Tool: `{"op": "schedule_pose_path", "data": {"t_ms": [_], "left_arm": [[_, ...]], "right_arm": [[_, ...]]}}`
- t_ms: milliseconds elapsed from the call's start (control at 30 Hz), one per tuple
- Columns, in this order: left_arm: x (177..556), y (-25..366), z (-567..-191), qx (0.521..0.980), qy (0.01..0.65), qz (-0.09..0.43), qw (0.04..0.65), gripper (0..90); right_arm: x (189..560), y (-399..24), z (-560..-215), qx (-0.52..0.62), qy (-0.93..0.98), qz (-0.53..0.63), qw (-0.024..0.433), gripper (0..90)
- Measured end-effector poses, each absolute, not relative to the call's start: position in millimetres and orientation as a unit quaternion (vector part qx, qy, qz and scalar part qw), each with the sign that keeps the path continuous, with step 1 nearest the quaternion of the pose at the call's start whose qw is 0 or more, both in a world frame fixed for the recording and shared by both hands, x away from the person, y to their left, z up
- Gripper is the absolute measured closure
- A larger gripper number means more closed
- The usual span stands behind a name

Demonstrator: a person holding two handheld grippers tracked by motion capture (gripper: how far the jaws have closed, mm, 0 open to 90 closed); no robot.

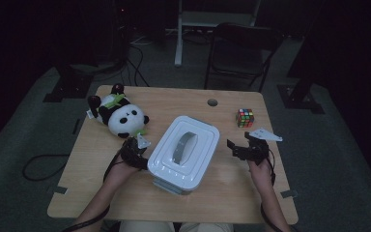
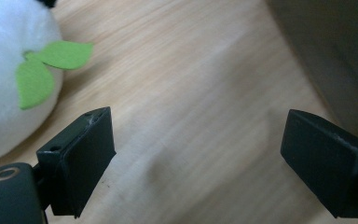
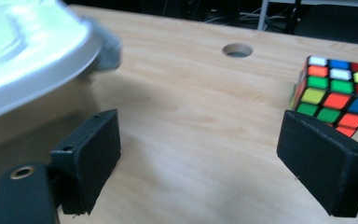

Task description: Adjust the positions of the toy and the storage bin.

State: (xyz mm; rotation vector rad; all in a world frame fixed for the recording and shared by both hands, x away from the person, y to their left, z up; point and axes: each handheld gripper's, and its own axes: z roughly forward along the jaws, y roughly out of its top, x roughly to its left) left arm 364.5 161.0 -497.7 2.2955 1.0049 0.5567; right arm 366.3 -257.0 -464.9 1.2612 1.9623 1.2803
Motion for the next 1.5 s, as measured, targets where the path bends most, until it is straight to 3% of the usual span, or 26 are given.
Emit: {"op": "schedule_pose_path", "data": {"t_ms": [233,633,1133,1233,1500], "left_arm": [[352.7,168.6,-501.1,0.852,0.384,0.201,0.295,10.5],[326.9,182.8,-505.3,0.847,0.392,0.197,0.299,10.5],[291.5,204.0,-517.1,0.837,0.407,0.184,0.317,9.4],[289.8,206.0,-518.7,0.835,0.413,0.17,0.323,0.8],[283.8,209.4,-522.3,0.84,0.411,0.163,0.314,0.4]], "right_arm": [[388.7,-267.4,-460.0,0.492,0.696,0.452,0.263,11.9],[423.8,-289.6,-466.0,0.54,0.672,0.441,0.248,11.8],[470.0,-298.4,-481.7,0.588,0.656,0.394,0.261,11.9],[474.7,-297.5,-485.1,0.59,0.66,0.386,0.259,11.9],[492.6,-293.7,-497.2,0.6,0.665,0.366,0.253,11.9]]}}
